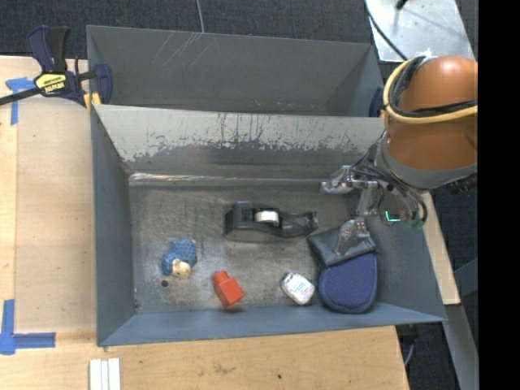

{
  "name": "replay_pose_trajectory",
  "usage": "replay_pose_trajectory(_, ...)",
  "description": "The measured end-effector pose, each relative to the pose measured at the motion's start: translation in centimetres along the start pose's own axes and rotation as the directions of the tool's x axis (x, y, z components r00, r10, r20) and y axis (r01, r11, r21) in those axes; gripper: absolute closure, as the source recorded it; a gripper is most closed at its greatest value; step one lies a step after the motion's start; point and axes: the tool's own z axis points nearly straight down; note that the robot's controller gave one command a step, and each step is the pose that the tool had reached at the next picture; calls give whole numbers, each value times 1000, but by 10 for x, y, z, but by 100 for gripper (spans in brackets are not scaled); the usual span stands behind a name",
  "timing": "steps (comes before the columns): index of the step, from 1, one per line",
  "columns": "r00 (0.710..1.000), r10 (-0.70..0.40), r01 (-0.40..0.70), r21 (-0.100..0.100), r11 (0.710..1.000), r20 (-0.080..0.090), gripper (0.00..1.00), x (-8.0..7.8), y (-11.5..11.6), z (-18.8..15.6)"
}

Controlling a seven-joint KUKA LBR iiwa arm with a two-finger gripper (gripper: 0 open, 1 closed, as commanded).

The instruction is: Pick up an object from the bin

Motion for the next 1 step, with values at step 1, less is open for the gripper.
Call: replay_pose_trajectory(1,966,-260,260,3,966,10,0,-55,31,152)
